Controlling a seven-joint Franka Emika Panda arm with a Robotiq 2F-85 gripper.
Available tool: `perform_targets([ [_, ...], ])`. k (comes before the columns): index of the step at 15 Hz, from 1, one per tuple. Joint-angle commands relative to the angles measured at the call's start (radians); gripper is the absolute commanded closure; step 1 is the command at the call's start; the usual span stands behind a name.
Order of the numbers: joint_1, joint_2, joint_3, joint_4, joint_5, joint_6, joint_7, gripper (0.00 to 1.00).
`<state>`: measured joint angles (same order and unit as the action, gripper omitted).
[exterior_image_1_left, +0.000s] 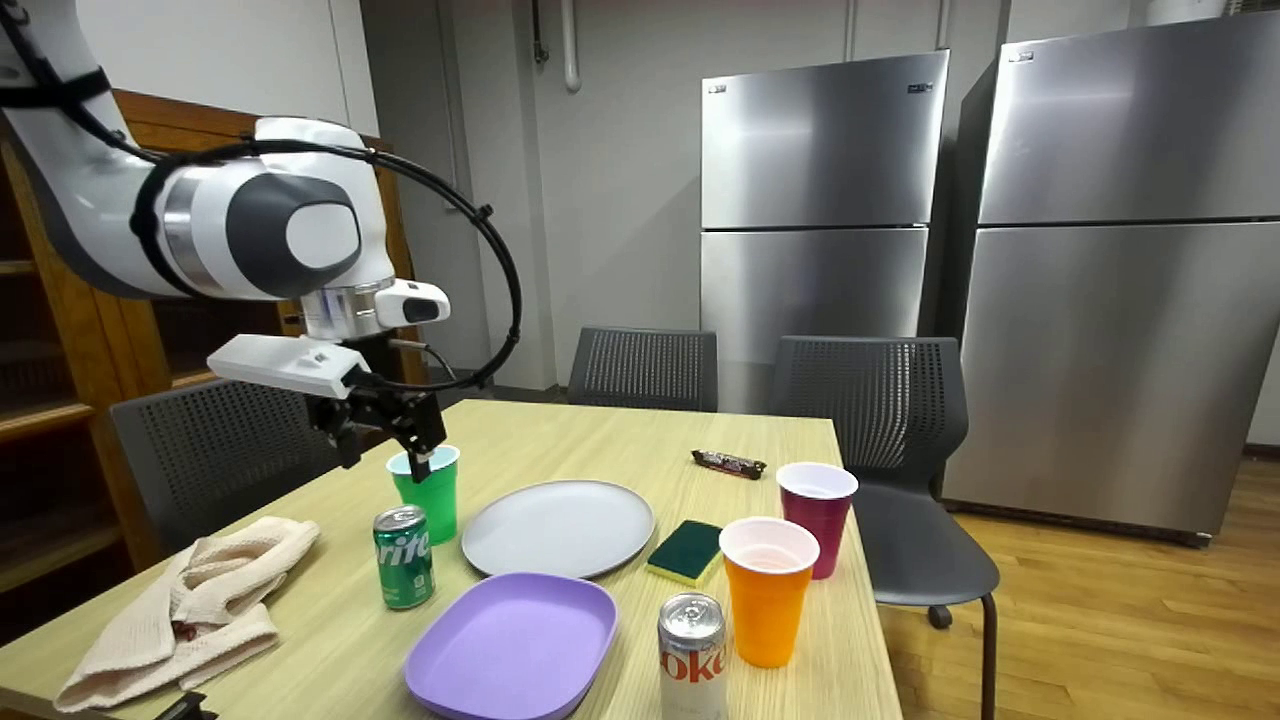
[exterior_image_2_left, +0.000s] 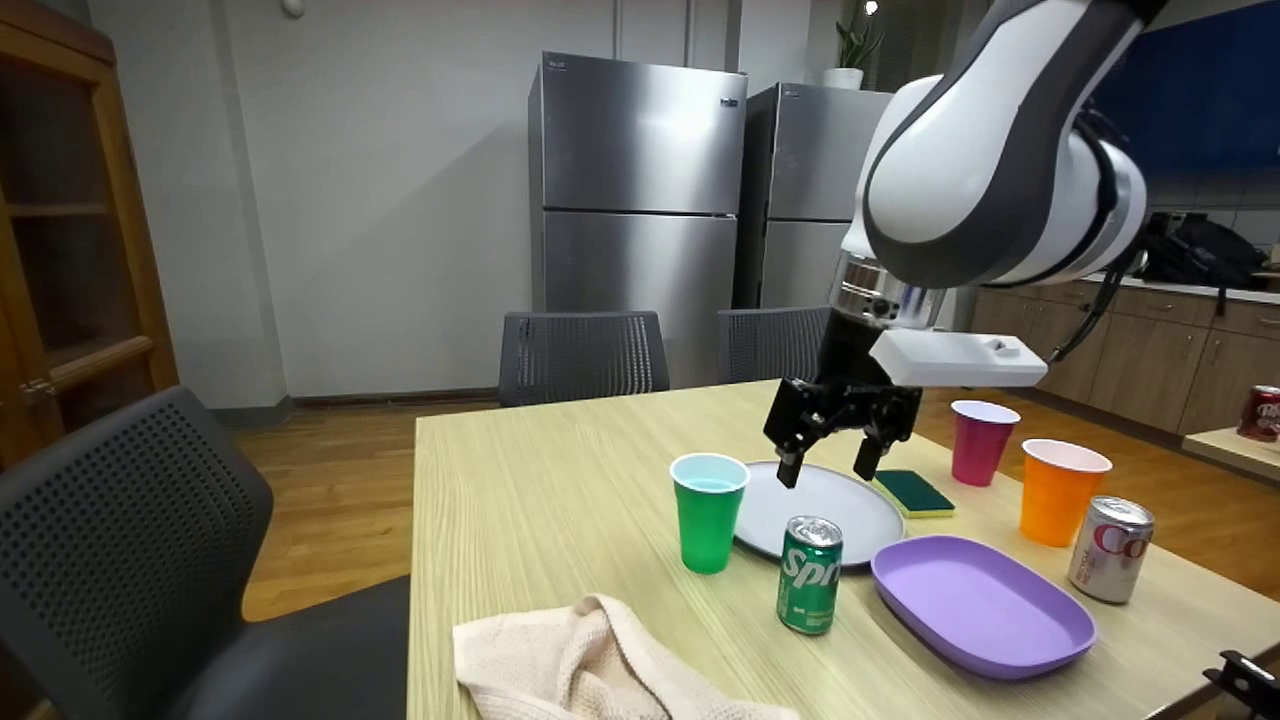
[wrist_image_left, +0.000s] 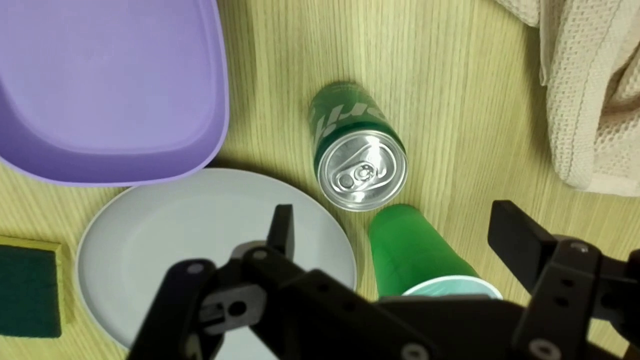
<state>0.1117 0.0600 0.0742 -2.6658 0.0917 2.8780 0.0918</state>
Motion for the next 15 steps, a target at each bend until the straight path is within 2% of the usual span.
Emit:
perform_targets([
  [1, -0.005, 0.085, -0.011, 0.047, -0.066, 0.029, 0.027, 0.0],
  [15, 0.057, 0.251, -0.062, 0.131, -0.132, 0.05, 0.045, 0.0],
])
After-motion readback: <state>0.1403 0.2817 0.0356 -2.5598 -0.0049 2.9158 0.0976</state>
